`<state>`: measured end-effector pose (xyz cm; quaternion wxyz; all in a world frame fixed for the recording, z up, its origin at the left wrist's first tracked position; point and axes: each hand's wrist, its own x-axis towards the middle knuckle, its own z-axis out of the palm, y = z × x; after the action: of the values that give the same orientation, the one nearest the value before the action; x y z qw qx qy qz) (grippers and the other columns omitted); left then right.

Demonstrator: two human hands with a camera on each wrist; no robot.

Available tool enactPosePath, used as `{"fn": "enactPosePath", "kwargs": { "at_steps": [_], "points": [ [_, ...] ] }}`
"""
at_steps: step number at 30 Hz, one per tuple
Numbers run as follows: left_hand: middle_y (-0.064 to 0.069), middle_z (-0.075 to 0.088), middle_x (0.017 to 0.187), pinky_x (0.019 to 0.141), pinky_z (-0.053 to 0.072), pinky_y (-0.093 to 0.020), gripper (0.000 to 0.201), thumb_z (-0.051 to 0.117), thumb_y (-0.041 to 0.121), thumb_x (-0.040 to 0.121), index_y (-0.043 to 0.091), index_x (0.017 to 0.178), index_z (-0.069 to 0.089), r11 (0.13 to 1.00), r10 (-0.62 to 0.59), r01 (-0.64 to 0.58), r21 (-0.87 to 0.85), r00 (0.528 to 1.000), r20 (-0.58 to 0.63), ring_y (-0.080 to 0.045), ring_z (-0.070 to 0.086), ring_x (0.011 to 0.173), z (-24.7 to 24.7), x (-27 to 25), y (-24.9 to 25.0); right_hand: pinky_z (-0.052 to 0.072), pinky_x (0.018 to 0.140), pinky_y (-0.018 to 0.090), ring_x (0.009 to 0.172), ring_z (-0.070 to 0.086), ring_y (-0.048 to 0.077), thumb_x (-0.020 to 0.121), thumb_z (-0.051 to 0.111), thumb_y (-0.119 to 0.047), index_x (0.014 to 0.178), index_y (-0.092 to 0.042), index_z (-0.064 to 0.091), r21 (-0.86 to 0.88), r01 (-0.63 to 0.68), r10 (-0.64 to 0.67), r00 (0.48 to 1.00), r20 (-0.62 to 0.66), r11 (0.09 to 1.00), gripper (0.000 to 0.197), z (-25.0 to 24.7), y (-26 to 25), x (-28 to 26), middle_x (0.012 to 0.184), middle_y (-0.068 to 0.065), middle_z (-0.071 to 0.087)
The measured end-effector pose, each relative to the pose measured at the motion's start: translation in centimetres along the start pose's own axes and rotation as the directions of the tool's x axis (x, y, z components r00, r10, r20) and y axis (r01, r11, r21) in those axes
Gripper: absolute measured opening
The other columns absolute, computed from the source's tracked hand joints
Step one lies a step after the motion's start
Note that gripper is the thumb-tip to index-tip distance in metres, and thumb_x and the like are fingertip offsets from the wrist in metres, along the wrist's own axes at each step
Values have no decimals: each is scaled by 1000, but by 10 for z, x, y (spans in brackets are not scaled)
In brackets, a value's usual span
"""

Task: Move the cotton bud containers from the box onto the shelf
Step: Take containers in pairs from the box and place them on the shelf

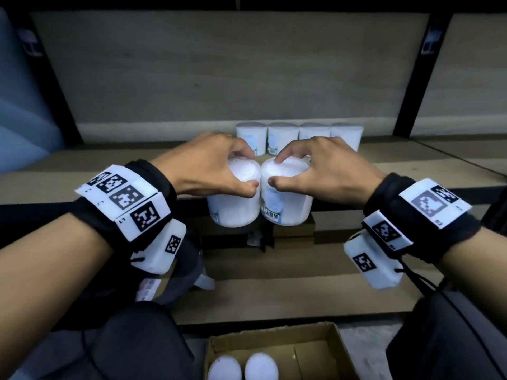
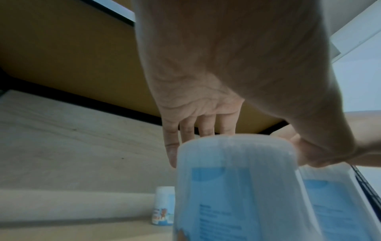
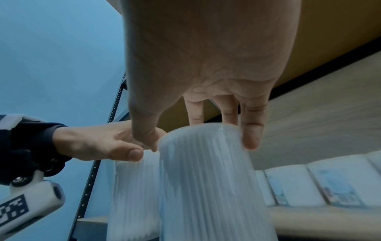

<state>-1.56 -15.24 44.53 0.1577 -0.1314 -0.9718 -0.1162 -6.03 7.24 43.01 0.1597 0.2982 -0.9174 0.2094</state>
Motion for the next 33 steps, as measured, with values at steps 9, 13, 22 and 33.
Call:
{"fn": "enactPosePath", "kwargs": {
  "at_steps": [9,13,22,33],
  "points": [
    [32,57,85,77,47,-27,43,73,52,71,39,112,67,994,-94,96,50,995,-25,-10,60,93,-42,15,-40,34,80,28,108,46,13,74,64,-67,107,-39,68,13,34,-34,999,-6,999,43,2,-30,65,96,-20,57],
    [35,53,86,76,43,-26,44,72,52,72,40,114,65,991,-118,118,69,993,-2,-10,59,94,-50,25,-57,45,84,33,113,52,16,70,60,-72,104,-40,68,11,55,-55,998,2,998,47,11,-38,91,107,-11,66],
    [34,55,89,84,49,-29,45,71,53,71,41,114,65,983,-166,161,85,984,55,-8,59,97,-48,39,-91,37,80,28,113,52,17,73,62,-70,103,-39,68,-14,49,-49,998,28,999,44,33,-46,120,96,-11,55],
    [22,64,118,95,50,-32,62,67,59,65,38,123,63,975,-216,206,77,963,160,-6,59,108,-34,43,-119,38,80,26,110,53,12,73,65,-68,101,-39,68,29,35,-37,997,74,999,40,58,-52,133,102,-13,56]
  ]
}}
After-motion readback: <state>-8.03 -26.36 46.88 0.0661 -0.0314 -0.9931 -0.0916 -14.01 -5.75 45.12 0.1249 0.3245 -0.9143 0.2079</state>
